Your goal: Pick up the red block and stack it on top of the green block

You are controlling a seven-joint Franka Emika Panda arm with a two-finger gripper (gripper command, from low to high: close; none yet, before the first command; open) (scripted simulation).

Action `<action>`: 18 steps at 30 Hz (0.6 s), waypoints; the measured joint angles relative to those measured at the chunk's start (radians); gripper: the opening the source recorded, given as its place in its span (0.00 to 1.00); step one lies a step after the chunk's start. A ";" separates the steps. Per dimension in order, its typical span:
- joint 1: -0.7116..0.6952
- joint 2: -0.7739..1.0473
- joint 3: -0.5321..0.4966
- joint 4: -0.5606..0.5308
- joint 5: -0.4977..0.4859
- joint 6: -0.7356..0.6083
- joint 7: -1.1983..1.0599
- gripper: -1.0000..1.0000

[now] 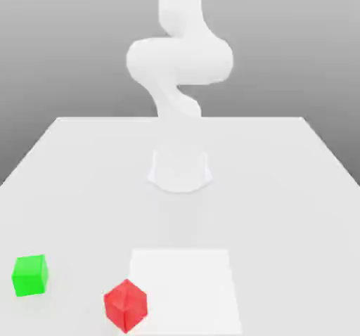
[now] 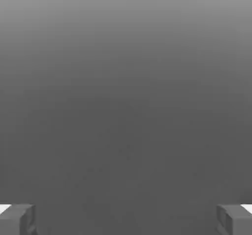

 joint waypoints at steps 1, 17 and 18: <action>-0.015 0.039 0.007 -0.007 -0.006 0.015 0.025 0.50; -0.159 0.623 0.029 -0.117 -0.075 0.239 0.383 0.50; -0.165 0.659 0.026 -0.124 -0.073 0.253 0.401 0.50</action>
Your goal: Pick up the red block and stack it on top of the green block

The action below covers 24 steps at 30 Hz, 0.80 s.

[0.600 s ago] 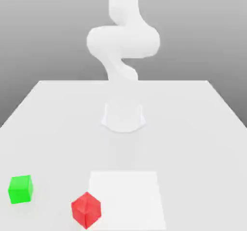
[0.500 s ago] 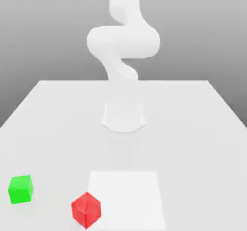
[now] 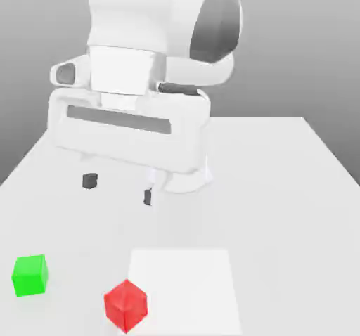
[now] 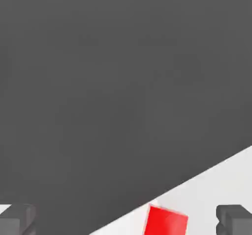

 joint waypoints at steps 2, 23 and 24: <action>-0.014 0.071 -0.004 -0.014 0.010 0.029 0.031 0.50; -0.028 0.300 -0.008 -0.041 0.065 0.146 0.088 0.00; -0.034 0.269 -0.012 -0.045 0.069 0.118 0.087 0.00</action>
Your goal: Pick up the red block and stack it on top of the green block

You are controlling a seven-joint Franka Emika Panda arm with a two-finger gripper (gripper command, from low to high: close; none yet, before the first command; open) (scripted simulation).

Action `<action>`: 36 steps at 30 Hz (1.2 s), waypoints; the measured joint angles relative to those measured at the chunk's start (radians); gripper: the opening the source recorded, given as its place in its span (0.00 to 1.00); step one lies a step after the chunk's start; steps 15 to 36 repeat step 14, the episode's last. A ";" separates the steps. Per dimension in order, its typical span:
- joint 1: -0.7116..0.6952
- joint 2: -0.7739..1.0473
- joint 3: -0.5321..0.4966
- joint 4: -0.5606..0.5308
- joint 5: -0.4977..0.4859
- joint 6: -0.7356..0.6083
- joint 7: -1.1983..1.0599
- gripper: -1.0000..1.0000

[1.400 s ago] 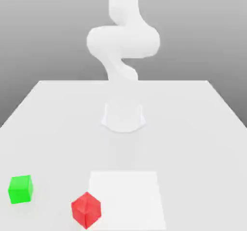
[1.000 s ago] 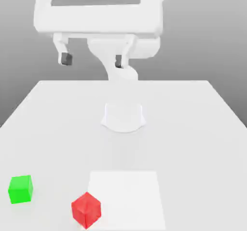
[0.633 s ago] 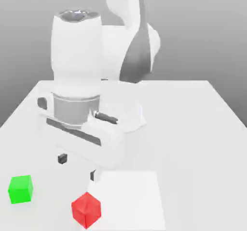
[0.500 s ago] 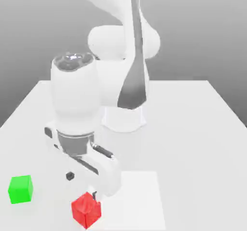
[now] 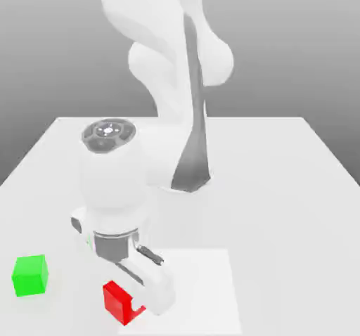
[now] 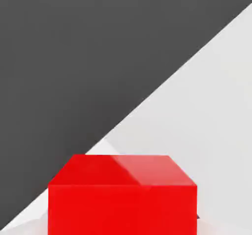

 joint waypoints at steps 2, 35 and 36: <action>-0.050 -0.036 -0.050 -0.001 0.013 -0.036 0.007 0.00; -0.231 0.046 -0.180 0.011 0.118 0.030 -0.014 1.00; -0.231 0.046 -0.180 0.011 0.118 0.030 -0.014 1.00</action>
